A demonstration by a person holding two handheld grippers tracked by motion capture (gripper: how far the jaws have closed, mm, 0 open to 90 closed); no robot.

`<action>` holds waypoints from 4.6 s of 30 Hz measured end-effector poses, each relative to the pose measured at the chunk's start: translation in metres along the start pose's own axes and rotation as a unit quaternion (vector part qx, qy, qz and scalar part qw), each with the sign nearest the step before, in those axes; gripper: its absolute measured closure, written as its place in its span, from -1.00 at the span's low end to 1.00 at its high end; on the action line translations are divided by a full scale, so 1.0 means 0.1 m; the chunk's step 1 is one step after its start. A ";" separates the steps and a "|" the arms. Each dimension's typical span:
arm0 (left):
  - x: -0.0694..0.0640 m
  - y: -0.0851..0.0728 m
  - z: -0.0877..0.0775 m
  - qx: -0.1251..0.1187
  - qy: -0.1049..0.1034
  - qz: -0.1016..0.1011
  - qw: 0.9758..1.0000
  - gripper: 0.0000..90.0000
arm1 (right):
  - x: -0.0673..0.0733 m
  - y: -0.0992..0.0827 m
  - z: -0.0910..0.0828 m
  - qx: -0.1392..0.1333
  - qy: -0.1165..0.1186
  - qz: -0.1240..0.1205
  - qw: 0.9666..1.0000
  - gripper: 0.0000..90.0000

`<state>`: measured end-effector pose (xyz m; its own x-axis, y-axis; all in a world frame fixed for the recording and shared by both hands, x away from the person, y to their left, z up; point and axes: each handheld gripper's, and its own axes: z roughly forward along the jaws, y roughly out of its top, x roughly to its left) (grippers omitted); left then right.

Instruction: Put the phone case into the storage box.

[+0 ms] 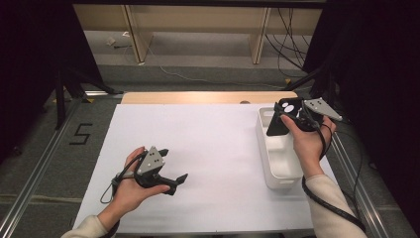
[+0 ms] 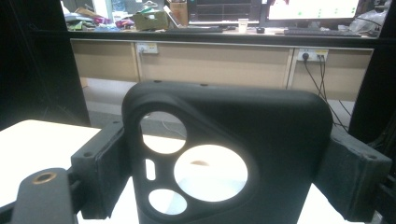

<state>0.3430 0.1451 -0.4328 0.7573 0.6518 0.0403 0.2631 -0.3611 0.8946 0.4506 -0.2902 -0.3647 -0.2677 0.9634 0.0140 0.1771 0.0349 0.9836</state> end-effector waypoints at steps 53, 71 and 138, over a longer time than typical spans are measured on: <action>0.00 0.00 0.00 0.001 0.000 0.001 1.000 -1.00 | 0.00 0.03 0.20 0.013 -0.006 -0.007 1.000 -0.65; 0.00 0.00 0.00 0.000 0.001 0.001 1.000 -1.00 | 0.03 0.08 0.27 0.015 -0.004 -0.010 1.000 -0.65; 0.01 0.00 0.00 0.000 0.000 -0.001 1.000 -1.00 | 0.02 0.08 0.52 0.036 -0.013 -0.013 0.999 -0.65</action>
<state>0.3439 0.1453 -0.4324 0.7572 0.6520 0.0391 0.2635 -0.3597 0.8951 0.5002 -0.2739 -0.3666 -0.2481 0.9686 -0.0178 0.2373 0.0786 0.9683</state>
